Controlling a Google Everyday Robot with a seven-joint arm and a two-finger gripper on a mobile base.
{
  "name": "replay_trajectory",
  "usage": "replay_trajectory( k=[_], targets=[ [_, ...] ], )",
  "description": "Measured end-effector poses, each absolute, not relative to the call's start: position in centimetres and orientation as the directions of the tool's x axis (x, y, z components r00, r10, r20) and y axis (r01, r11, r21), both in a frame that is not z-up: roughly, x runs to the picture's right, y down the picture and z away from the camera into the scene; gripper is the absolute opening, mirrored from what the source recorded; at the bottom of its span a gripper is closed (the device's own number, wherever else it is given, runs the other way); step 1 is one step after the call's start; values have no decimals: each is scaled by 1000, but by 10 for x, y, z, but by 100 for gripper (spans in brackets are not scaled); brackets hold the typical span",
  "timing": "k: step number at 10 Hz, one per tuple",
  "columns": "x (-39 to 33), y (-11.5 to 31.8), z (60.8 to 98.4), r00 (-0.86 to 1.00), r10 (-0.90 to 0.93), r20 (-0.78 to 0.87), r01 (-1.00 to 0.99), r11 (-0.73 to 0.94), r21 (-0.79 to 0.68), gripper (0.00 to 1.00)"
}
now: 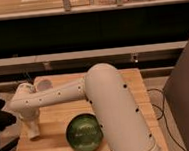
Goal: Place the white sponge in the ceramic bowl
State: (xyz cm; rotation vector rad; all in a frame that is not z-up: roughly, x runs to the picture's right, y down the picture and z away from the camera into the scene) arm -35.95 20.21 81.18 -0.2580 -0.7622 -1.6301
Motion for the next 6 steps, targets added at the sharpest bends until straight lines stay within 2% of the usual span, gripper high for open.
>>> replay_trajectory(
  k=[6],
  targets=[
    [-355, 174, 797, -218, -809, 546, 940, -23, 340, 3]
  ],
)
